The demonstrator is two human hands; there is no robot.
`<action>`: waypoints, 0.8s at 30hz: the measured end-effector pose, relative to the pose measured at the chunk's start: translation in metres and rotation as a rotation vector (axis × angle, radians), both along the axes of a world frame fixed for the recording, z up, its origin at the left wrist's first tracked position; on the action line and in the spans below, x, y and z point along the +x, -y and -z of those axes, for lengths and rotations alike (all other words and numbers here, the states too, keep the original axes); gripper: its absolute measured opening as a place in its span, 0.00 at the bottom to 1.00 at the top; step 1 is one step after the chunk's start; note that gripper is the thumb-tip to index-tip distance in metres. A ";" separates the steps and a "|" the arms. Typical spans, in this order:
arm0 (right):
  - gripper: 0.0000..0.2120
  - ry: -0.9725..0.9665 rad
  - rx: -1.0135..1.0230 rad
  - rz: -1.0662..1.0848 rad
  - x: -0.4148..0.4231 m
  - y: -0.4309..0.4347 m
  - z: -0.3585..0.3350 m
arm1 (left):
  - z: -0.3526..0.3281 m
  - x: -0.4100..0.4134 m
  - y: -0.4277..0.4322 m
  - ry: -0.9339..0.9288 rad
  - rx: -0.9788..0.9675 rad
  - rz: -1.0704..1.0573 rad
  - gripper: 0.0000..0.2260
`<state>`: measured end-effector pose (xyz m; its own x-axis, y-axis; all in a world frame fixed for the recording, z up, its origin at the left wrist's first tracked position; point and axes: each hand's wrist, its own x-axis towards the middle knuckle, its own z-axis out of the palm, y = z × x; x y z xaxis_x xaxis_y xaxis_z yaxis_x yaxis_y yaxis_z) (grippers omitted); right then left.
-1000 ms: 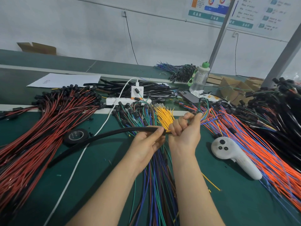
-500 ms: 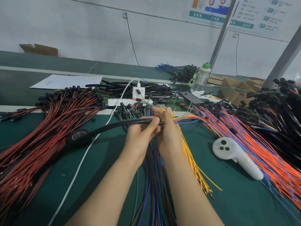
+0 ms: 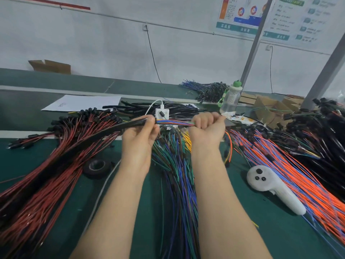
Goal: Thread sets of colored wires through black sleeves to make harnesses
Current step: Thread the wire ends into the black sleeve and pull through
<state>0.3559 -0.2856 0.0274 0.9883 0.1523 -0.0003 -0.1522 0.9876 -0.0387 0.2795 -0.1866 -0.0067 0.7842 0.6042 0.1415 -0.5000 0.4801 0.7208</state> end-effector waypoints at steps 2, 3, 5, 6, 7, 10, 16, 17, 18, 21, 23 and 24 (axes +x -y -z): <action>0.22 0.015 -0.143 0.026 -0.009 -0.019 0.000 | 0.001 0.004 0.018 -0.054 0.148 0.030 0.07; 0.22 0.023 -0.208 0.037 -0.013 -0.026 0.002 | 0.002 0.005 0.025 -0.076 0.202 0.043 0.07; 0.22 0.056 -0.350 0.037 -0.017 -0.032 0.008 | 0.000 0.006 0.027 -0.083 0.151 0.060 0.07; 0.21 0.080 -0.410 0.019 -0.018 -0.029 0.012 | -0.002 0.006 0.022 -0.065 0.076 0.070 0.06; 0.19 0.108 -0.420 -0.008 -0.019 -0.023 0.016 | -0.004 0.005 0.015 -0.047 0.001 0.079 0.06; 0.13 0.083 -0.158 -0.002 -0.013 0.003 0.026 | -0.003 0.001 -0.004 -0.035 -0.167 0.074 0.07; 0.22 0.029 -0.169 0.070 -0.013 -0.007 0.021 | 0.007 0.004 0.022 -0.127 0.004 0.193 0.06; 0.23 0.029 -0.232 0.083 -0.016 -0.013 0.021 | 0.007 0.006 0.028 -0.123 0.058 0.202 0.06; 0.23 0.025 -0.275 0.094 -0.019 -0.016 0.023 | 0.006 0.008 0.032 -0.119 0.092 0.202 0.06; 0.23 0.013 -0.379 0.081 -0.021 -0.016 0.029 | 0.006 0.008 0.030 -0.114 0.154 0.239 0.05; 0.22 -0.005 -0.396 0.087 -0.019 -0.012 0.035 | 0.009 0.008 0.024 -0.169 0.225 0.266 0.04; 0.22 -0.017 -0.424 0.105 -0.018 -0.010 0.037 | 0.011 0.006 0.021 -0.200 0.239 0.275 0.03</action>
